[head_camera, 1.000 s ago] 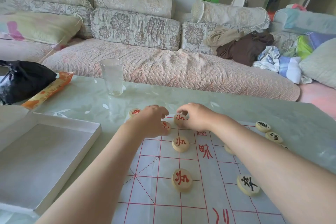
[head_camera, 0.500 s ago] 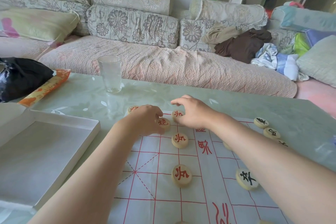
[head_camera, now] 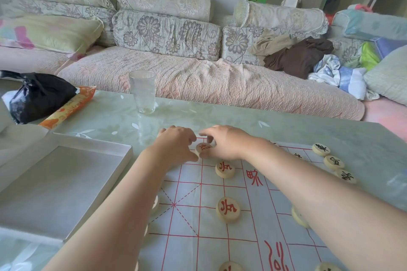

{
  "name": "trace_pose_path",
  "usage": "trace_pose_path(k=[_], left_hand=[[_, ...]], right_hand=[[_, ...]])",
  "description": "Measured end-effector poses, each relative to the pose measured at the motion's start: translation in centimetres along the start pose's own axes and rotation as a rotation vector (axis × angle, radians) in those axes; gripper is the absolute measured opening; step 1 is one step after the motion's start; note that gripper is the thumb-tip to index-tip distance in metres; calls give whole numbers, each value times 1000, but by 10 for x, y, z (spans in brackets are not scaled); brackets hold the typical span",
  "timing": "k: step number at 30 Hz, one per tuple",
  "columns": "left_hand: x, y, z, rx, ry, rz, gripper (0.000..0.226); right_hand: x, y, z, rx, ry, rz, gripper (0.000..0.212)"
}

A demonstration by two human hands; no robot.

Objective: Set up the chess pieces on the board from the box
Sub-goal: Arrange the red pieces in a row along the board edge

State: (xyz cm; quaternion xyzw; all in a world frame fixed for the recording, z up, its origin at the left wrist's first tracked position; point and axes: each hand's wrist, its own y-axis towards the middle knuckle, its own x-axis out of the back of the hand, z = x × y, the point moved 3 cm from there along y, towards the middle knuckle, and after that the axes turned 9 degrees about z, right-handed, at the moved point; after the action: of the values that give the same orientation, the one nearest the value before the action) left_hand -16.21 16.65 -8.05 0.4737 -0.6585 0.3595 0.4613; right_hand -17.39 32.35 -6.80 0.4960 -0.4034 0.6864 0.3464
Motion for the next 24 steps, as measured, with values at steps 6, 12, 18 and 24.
trace_pose_path(k=[6, 12, 18, 24], left_hand=[[0, 0, -5, -33, -9, -13, 49], [-9, 0, -6, -35, 13, -3, 59], [-9, 2, -12, -45, -5, -12, 55], [-15, 5, -15, -25, -26, -41, 46]], right_hand=[[-2, -2, 2, 53, 29, -18, 42], [-2, -6, 6, 24, 82, -10, 53], [17, -12, -30, -165, 51, -110, 66], [2, -12, -46, -185, 163, -77, 68]])
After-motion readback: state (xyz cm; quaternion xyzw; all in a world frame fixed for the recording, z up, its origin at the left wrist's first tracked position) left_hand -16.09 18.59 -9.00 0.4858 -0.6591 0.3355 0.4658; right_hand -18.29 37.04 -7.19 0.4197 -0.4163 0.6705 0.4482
